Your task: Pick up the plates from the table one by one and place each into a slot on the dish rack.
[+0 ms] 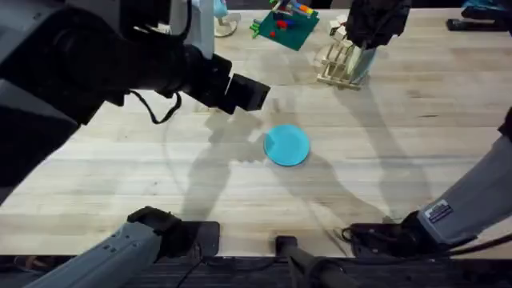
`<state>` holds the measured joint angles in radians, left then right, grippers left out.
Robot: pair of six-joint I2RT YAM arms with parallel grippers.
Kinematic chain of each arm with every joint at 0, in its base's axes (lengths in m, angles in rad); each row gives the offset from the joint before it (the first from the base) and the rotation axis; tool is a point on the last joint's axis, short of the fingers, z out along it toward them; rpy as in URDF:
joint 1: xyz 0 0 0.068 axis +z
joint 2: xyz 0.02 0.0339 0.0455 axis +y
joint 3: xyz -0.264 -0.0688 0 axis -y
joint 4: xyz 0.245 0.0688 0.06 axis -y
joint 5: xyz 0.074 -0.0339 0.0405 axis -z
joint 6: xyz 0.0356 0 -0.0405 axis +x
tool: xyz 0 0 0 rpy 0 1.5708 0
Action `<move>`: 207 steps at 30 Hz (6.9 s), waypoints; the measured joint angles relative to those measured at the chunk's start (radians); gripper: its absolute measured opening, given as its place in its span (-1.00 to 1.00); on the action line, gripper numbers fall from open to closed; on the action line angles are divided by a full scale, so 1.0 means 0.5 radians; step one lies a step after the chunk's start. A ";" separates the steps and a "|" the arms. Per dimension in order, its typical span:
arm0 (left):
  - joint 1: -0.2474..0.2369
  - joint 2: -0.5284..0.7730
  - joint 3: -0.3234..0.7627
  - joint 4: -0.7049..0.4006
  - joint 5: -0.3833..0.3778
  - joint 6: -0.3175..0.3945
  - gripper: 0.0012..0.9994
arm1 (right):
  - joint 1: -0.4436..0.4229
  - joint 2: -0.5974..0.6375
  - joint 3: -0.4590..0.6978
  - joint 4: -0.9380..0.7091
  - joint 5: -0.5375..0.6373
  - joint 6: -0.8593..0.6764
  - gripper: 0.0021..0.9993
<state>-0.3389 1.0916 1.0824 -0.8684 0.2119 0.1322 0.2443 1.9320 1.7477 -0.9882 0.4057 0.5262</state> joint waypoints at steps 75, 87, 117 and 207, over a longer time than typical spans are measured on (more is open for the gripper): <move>0.358 -0.001 -0.216 -0.231 0.743 -0.057 -0.91 | 0.101 -1.533 -0.921 -0.457 -0.936 -0.397 0.99; 0.380 -0.001 -0.752 0.425 1.304 -0.152 -0.91 | 0.101 -1.534 -0.921 -0.493 -0.948 -0.419 0.99; 0.304 0.706 -0.953 1.034 1.511 -0.352 -0.92 | 0.101 -1.534 -0.922 -0.498 -0.948 -0.426 0.99; 0.148 1.388 -0.470 0.843 1.491 0.095 -0.92 | 0.101 -1.534 -0.922 -0.468 -0.948 -0.562 0.99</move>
<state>-0.2649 1.7856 0.8474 -0.4472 0.9572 0.1796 0.2947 1.1652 1.2869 -1.2224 -0.0685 0.2451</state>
